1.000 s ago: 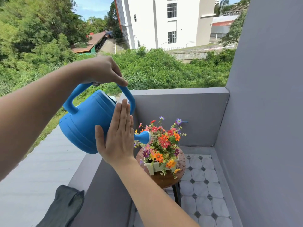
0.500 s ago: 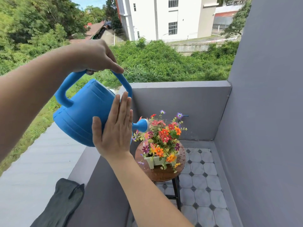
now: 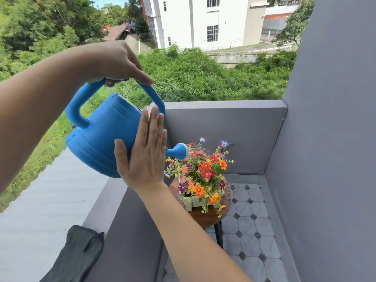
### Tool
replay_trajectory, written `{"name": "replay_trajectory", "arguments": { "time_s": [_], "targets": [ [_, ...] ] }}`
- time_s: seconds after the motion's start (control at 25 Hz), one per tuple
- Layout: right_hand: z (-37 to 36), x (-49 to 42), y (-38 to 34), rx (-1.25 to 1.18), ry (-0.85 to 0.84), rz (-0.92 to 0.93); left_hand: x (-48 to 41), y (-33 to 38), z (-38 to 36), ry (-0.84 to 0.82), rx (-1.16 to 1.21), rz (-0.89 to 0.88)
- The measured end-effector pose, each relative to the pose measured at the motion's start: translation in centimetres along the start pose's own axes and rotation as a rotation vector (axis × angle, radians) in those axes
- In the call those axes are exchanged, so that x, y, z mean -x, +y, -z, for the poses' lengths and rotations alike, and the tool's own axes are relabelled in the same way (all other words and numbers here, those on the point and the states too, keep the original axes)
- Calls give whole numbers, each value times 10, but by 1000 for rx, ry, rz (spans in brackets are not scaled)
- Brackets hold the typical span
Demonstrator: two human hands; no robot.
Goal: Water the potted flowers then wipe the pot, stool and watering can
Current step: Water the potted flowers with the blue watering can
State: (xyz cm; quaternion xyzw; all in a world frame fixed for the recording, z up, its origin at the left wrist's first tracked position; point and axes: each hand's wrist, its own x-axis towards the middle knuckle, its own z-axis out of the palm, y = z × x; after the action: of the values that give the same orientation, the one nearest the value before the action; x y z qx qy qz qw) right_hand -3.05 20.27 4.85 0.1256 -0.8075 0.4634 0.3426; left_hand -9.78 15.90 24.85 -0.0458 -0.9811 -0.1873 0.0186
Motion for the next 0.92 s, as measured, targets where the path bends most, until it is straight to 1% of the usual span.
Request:
{"name": "replay_trajectory", "arguments": {
  "time_s": [0.2,0.32,0.48,0.6,0.72,0.92],
  "targets": [
    [-3,-15,6,-50,-54,-10,-4,-5,7,52,-31,22],
    [-4,-10,2,-53,-70,-20,-6,-5,6,7,-40,34],
    [0,-4,-2,-54,-39,-24,-10,3,-1,-65,-24,38],
    [8,-8,0,-41,-4,-27,-13,8,-1,-39,40,20],
    [11,-14,0,-47,-16,-26,-13,9,6,-9,67,4],
    [5,-6,-16,-79,-34,-33,-2,2,12,-4,61,47]
  ]
}}
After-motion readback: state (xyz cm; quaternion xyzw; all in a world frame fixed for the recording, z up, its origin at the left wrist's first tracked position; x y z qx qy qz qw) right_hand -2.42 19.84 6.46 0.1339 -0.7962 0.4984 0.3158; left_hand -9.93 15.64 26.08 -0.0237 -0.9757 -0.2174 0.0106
